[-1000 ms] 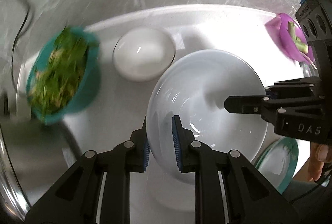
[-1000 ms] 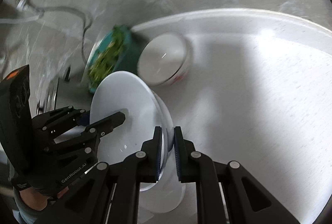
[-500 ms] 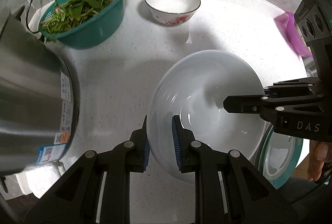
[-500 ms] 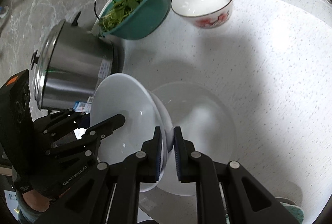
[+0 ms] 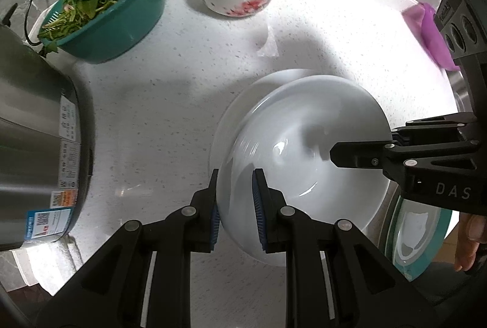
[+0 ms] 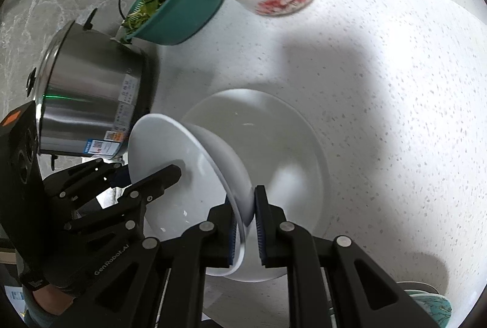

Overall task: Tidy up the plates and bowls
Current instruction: 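Carry the smaller white bowl with both grippers and lower it into the large bowl, then open both grippers and lift them off the nested bowls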

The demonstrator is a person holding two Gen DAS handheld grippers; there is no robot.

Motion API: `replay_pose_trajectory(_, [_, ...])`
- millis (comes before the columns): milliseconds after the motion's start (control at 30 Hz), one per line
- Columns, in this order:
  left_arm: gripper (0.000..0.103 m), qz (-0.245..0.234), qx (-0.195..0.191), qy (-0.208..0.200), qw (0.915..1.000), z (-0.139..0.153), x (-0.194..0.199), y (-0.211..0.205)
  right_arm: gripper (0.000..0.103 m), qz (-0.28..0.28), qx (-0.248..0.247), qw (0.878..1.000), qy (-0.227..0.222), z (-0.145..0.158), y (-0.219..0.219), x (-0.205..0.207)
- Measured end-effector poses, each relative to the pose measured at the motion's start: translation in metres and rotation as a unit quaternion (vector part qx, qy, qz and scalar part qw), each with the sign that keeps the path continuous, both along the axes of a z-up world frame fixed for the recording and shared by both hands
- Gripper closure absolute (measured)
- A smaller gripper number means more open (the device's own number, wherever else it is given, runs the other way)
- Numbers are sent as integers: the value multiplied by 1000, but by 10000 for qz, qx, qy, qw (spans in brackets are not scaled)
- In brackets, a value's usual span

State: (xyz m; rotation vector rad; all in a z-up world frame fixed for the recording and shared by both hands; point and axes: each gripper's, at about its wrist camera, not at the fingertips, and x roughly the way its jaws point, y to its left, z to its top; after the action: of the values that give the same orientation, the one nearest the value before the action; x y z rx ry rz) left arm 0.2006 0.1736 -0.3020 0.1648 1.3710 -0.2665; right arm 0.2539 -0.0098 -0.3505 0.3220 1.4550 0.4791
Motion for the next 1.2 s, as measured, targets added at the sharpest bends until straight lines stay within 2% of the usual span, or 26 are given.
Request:
replay_pose_trajectory(400, [85, -54, 105, -9, 9999, -30, 6, -14, 92, -52, -240, 9997, 97, -17, -8, 3])
replay_pose_trajectory(533, [83, 45, -1, -41, 10000, -32, 9, -14, 93, 5, -405, 9992, -11, -17, -5, 4])
replay_pose_trajectory(600, [76, 44, -108, -72, 9999, -32, 11, -16, 94, 76, -537, 9985, -116, -15, -3, 7])
replay_pose_trajectory(667, [57, 22, -193, -184, 9996, -27, 10, -18, 93, 218, -733, 9968, -249, -14, 3, 7])
replay_pose_trajectory(733, [46, 11, -362, -229, 9991, -23, 10, -20, 93, 338, -887, 9949, -331, -13, 9, 7])
replay_pose_trajectory(800, [45, 33, -353, -321, 9989, -20, 10, -20, 94, 424, -996, 9933, -409, -13, 13, 6])
replay_pose_trajectory(900, [38, 118, -526, -344, 9980, -16, 10, -16, 94, 460, -1049, 9923, -462, -13, 14, 7])
replay_pose_trajectory(1033, [27, 152, -536, -391, 9977, -12, 10, -13, 92, 450, -1033, 9925, -471, -12, 15, 9])
replay_pose_trajectory(1067, [27, 158, -552, -381, 9976, -11, 10, -13, 92, 446, -1032, 9925, -473, -12, 14, 7])
replay_pose_trajectory(1133, [27, 164, -551, -373, 9976, -10, 8, -11, 85, 446, -989, 9931, -444, -11, 15, 6])
replay_pose_trajectory(1200, [27, 206, -588, -400, 9973, -7, 6, -7, 73, 457, -874, 9942, -431, -10, 17, 3])
